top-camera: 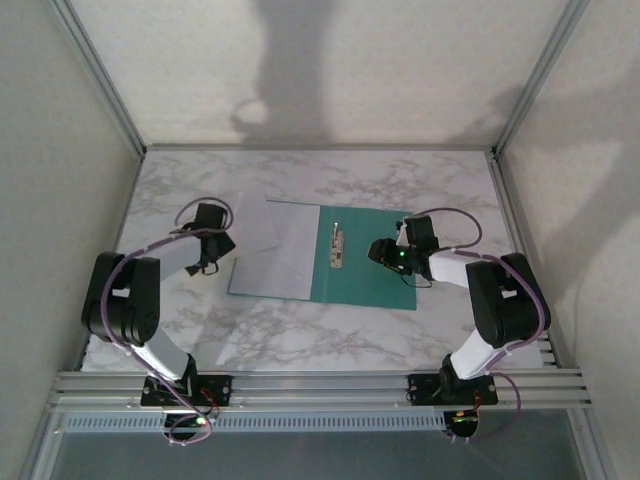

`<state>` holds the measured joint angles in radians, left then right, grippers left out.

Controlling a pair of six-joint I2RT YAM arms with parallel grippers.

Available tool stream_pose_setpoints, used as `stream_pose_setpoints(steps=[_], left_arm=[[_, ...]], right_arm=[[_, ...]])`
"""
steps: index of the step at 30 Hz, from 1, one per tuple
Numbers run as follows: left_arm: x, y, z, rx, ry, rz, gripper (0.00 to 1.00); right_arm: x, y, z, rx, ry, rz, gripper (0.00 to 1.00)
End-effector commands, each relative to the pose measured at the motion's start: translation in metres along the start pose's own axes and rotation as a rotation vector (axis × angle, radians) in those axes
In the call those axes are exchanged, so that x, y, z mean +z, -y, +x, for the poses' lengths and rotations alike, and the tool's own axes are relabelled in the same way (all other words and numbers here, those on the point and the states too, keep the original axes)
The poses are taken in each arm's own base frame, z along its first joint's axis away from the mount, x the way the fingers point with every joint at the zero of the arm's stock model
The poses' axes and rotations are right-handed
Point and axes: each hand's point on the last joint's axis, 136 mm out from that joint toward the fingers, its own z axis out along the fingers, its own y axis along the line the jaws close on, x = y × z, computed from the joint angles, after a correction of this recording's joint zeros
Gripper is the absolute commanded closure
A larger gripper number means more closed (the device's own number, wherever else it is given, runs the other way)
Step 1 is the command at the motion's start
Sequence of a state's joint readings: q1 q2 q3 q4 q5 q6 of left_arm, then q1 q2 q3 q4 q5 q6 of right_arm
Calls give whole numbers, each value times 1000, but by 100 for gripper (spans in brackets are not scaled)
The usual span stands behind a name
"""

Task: Put the files into the folder

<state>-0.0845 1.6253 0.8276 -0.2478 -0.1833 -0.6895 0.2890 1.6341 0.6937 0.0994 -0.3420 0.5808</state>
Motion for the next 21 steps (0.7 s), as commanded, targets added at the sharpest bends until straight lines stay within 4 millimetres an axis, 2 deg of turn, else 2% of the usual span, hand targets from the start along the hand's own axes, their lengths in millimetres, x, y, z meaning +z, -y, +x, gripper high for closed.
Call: stream_pose_setpoints(steps=[1, 9, 16, 21], left_arm=[[-4, -4, -23, -99, 79, 68, 8], [5, -27, -22, -98, 74, 24, 3], [15, -17, 0, -71, -19, 70, 5], [8, -14, 15, -32, -63, 88, 5]], right_arm=[[1, 34, 60, 81, -207, 129, 50], [1, 33, 58, 79, -209, 127, 50], [3, 34, 57, 83, -218, 140, 50], [4, 35, 58, 87, -220, 141, 50]])
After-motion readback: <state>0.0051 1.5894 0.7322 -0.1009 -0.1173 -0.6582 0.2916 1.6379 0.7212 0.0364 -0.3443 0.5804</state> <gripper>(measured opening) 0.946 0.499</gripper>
